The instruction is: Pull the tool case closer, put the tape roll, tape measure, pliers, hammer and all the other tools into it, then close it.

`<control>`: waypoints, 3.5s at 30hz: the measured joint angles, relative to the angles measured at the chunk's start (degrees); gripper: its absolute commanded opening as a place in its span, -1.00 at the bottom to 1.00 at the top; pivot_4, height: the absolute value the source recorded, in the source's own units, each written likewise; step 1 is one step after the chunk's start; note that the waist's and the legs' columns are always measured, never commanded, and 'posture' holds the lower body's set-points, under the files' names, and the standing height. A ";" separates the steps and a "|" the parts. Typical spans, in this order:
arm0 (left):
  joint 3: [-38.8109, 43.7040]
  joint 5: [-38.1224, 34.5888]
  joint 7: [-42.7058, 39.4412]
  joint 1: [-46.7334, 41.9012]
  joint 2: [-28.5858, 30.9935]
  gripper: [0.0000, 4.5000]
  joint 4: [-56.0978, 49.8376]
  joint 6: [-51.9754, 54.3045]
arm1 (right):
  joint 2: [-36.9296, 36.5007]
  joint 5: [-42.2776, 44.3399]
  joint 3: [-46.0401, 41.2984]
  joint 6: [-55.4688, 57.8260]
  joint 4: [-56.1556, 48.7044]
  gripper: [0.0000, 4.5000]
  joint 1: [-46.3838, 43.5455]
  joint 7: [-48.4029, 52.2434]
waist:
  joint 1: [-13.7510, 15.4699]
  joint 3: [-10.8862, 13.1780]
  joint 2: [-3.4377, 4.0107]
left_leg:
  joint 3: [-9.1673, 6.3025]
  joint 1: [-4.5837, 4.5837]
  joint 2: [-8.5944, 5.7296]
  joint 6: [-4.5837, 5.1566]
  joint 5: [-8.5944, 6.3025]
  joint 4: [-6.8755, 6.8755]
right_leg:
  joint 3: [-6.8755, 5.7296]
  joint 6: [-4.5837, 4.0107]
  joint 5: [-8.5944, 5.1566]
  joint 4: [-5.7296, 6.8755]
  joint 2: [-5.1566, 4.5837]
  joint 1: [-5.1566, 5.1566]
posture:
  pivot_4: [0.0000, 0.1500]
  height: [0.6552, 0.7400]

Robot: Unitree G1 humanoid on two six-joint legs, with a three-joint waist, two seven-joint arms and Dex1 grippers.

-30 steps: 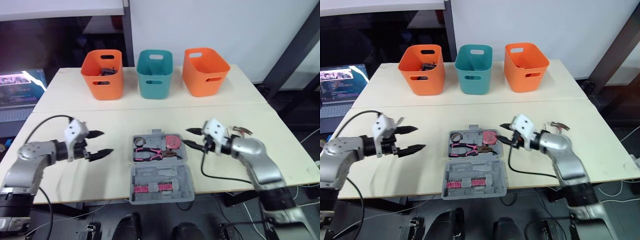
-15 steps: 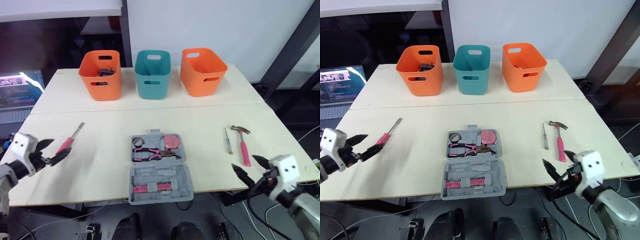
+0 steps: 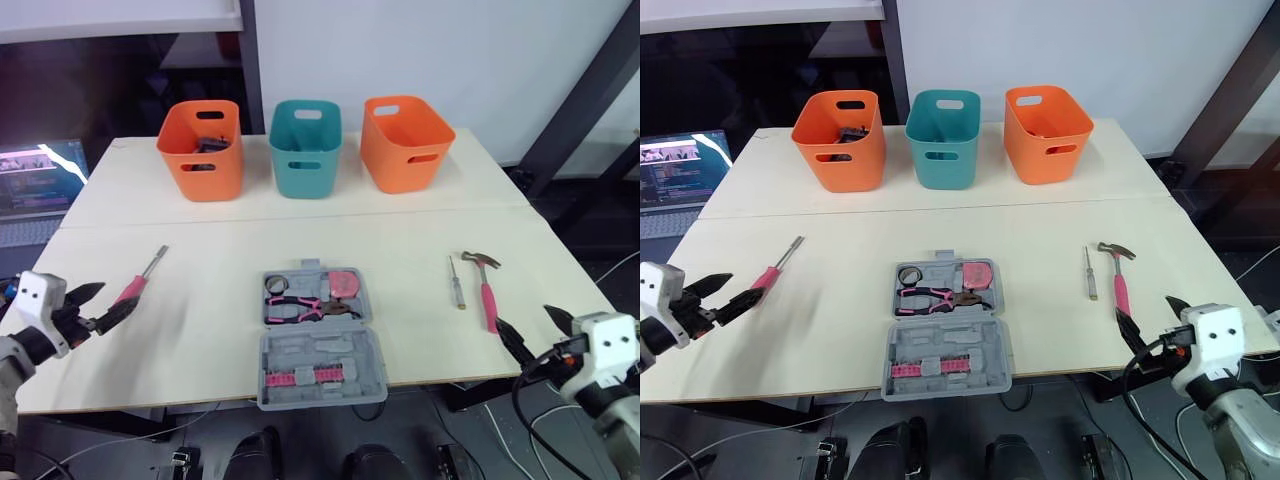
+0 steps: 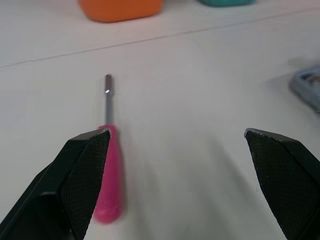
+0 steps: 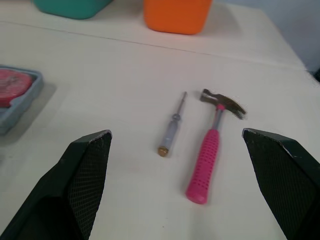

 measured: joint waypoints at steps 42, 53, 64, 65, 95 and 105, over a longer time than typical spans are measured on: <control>-32.16 12.38 -11.43 -11.29 1.34 -1.00 -18.81 -3.95 | -26.43 -11.60 37.42 -7.97 21.54 -0.79 -30.53 26.81 | 1.73 0.42 0.66 | -1.64 -0.08 -1.03 0.41 0.41 -0.05 | -2.21 0.21 -0.16 -0.51 -0.65 1.03 | 1.00 1.00; -40.54 21.75 -13.37 -16.36 -5.17 -1.00 -6.20 -13.66 | -19.14 -17.52 44.34 -14.22 34.96 -0.98 -37.77 29.75 | 1.93 0.45 0.68 | -1.63 -0.05 -1.03 0.38 0.44 0.12 | -2.27 0.30 -0.11 -0.40 -0.66 1.10 | 1.00 1.00; -40.72 23.60 -9.36 -16.66 -11.48 -1.00 -5.55 -12.26 | -12.61 -20.62 45.72 -19.89 45.93 -0.98 -42.85 30.34 | 1.93 0.45 0.68 | -1.68 -0.03 -1.03 0.36 0.45 0.20 | -2.29 0.30 -0.11 -0.32 -0.64 1.15 | 1.00 1.00; -40.93 23.61 -9.14 -16.73 -12.13 -1.00 -5.56 -12.21 | -12.24 -20.67 45.72 -20.45 47.08 -0.98 -43.26 30.57 | 1.93 0.45 0.68 | -1.68 -0.03 -1.03 0.36 0.45 0.21 | -2.30 0.31 -0.11 -0.32 -0.64 1.16 | 1.00 1.00; -38.56 23.35 -10.37 -17.15 -10.07 -1.00 3.89 -16.59 | -10.54 -21.60 45.32 -22.15 48.18 -0.98 -43.01 30.89 | 1.91 0.45 0.68 | -1.71 -0.02 -1.02 0.36 0.45 0.30 | -2.30 0.30 -0.11 -0.23 -0.65 1.17 | 1.00 1.00; -40.05 24.45 -9.81 -18.98 -14.85 -1.00 7.15 -17.47 | -10.52 -21.71 45.31 -21.69 48.04 -0.98 -42.87 30.86 | 1.94 0.44 0.68 | -1.71 -0.02 -1.03 0.36 0.45 0.36 | -2.31 0.31 -0.11 -0.18 -0.64 1.19 | 1.00 1.00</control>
